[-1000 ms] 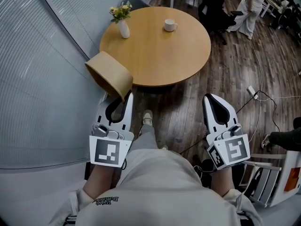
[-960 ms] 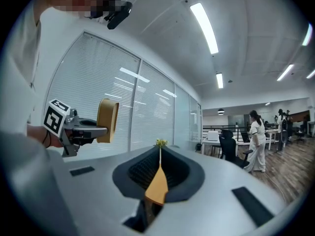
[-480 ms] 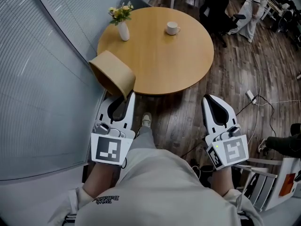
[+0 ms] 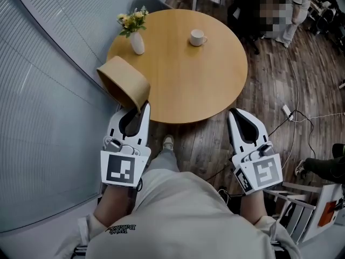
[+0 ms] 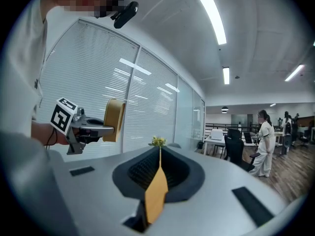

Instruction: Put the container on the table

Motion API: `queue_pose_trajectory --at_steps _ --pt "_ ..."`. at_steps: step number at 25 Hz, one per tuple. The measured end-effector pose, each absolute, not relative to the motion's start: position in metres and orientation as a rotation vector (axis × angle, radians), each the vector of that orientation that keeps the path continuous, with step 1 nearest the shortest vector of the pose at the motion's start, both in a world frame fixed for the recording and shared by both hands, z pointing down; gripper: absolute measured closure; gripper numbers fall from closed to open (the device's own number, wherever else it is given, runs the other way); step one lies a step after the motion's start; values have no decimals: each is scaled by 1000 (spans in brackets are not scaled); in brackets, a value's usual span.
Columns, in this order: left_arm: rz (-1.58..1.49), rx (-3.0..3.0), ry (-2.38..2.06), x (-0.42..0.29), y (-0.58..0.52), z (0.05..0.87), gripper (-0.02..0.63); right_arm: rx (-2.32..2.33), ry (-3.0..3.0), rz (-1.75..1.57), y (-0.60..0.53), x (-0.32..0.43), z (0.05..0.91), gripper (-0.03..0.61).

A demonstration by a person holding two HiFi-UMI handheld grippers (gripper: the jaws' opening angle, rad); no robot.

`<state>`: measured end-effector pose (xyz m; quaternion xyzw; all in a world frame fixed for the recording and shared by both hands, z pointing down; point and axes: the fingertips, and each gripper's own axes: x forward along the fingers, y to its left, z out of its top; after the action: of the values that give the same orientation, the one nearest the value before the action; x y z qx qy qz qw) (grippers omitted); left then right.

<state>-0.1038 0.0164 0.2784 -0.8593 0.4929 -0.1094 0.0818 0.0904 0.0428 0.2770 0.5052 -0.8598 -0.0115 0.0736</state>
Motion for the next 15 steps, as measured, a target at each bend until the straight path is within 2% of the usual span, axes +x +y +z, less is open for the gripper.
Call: queue_pose_trajectory --at_steps 15 --pt "-362 -2640 1396 -130 -117 285 591 1576 -2534 43 -82 58 280 546"
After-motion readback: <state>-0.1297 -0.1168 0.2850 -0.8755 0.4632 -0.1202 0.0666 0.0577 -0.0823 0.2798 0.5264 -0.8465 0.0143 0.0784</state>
